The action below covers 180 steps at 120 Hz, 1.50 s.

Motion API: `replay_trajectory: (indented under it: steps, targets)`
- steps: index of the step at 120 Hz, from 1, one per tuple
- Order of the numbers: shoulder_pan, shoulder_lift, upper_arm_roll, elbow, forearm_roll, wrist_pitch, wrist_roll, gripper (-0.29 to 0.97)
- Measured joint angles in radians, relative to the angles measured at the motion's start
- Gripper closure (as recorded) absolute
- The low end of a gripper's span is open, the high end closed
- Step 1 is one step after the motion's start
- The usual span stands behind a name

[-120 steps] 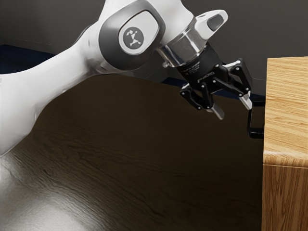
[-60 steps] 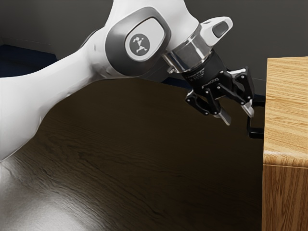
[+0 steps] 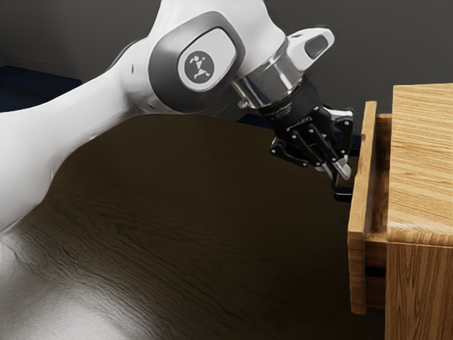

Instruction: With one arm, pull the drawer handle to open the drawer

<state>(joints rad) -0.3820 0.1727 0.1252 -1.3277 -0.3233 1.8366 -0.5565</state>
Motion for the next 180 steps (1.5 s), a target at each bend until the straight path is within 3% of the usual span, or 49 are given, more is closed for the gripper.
replay_trajectory:
  steps: [51,180]
  targets:
    - [0.004,-0.065,0.01,-0.07,0.06,-0.009,-0.007,0.79]
    - [0.016,-0.201,0.075,-0.213,0.076,0.005,-0.006,0.79]
